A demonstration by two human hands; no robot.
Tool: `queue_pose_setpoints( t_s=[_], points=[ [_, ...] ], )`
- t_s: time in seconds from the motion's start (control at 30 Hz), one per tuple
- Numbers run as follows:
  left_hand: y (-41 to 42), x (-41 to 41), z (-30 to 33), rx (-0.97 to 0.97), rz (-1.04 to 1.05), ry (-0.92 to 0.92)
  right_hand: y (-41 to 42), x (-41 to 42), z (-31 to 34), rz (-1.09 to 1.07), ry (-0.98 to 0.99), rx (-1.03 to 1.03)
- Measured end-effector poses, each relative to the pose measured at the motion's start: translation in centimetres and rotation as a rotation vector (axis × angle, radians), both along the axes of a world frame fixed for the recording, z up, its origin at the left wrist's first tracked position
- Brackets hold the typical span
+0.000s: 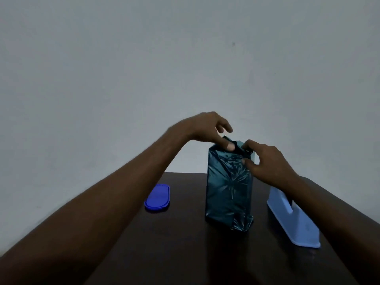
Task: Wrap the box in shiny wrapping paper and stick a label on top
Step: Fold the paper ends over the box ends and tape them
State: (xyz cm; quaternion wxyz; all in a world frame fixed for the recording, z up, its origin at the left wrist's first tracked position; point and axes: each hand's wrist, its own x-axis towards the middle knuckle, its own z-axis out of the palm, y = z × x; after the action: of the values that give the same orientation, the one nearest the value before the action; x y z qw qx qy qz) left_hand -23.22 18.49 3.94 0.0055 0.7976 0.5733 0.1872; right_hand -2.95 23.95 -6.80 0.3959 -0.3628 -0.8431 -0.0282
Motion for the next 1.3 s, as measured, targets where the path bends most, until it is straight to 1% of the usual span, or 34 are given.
queue_pose_setpoints(
  t_s=[0.03,0.07,0.13,0.2,0.23,0.3,0.4,0.53,0.6,0.67,0.73,0.83,1.0,1.17,1.3],
  points=[
    [0.3,0.4,-0.5,0.014,-0.009,0.080,0.3,0.3,0.0,0.016,-0.005,-0.020],
    [0.8,0.9,-1.1,0.073,-0.028,0.092,0.6,0.6,0.1,0.024,-0.010,-0.039],
    [1.6,1.7,-1.6,0.234,-0.071,-0.039,1.1,1.1,0.3,0.034,-0.022,-0.068],
    [1.9,2.0,-1.2,0.304,-0.100,-0.175,1.1,1.4,0.5,0.047,-0.033,-0.079],
    [2.0,2.1,-0.9,0.299,-0.112,-0.205,1.1,1.6,0.4,0.055,-0.030,-0.086],
    [2.2,2.2,-0.3,0.274,-0.121,-0.210,0.8,1.6,0.3,0.074,-0.007,-0.103],
    [2.4,2.4,0.0,0.271,-0.134,-0.221,0.4,1.7,0.0,0.099,0.078,-0.134],
    [2.2,2.6,0.2,0.288,-0.159,-0.260,-0.1,1.0,-0.7,0.099,0.202,-0.100],
    [1.7,2.5,0.5,0.272,-0.179,-0.244,-0.2,0.6,-1.0,0.091,0.236,-0.077],
    [1.2,2.3,0.6,0.203,-0.232,-0.205,-0.3,0.4,-1.1,0.084,0.259,-0.061],
    [0.9,2.2,0.2,0.147,-0.258,-0.126,-0.4,0.2,-1.3,0.078,0.275,-0.035],
    [1.3,2.2,-0.6,0.140,-0.250,-0.038,-0.4,0.2,-1.6,0.079,0.287,-0.012],
    [2.1,2.4,-1.1,0.174,-0.233,-0.026,0.0,0.3,-1.8,0.083,0.287,-0.005],
    [2.9,2.3,-1.1,0.196,-0.222,-0.086,0.0,0.3,-1.8,0.085,0.302,0.010],
    [3.0,2.2,-1.0,0.184,-0.233,-0.081,0.0,0.2,-2.0,0.080,0.303,0.020]
  ],
)
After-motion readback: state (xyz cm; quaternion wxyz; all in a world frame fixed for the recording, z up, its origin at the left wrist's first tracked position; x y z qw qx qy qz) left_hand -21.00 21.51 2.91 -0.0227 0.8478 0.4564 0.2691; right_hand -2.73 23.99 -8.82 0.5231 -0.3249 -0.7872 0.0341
